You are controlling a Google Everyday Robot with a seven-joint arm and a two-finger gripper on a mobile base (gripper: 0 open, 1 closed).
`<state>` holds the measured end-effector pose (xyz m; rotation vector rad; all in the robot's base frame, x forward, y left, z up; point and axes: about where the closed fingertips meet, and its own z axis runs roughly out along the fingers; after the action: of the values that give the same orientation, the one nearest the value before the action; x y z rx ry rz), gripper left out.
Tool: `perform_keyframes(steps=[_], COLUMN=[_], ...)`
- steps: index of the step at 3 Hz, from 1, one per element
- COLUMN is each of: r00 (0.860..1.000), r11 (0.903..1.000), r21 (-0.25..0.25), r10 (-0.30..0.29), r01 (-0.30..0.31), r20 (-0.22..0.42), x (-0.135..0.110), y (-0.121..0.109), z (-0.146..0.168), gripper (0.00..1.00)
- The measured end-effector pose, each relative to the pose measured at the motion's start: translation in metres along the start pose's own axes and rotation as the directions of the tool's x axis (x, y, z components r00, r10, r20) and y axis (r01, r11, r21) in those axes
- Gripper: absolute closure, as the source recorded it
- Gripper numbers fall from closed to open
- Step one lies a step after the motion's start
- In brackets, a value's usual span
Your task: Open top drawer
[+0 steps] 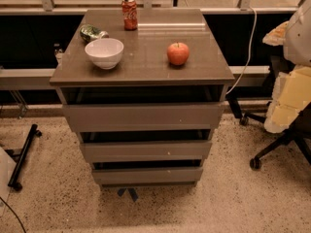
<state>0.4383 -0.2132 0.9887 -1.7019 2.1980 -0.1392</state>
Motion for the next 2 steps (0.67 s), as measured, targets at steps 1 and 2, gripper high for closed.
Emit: perform_keyframes(steps=[1,2], r00=[1.0,1.0], r11=[1.0,0.9999], r21=[0.0,0.008], r10=[0.0,0.011], r01=[0.0,-0.012], r20=[0.0,0.025], x=[0.0,-0.0007], y=[0.0,0.0011], z=[0.0,0.0086], gripper=[0.0,0.0])
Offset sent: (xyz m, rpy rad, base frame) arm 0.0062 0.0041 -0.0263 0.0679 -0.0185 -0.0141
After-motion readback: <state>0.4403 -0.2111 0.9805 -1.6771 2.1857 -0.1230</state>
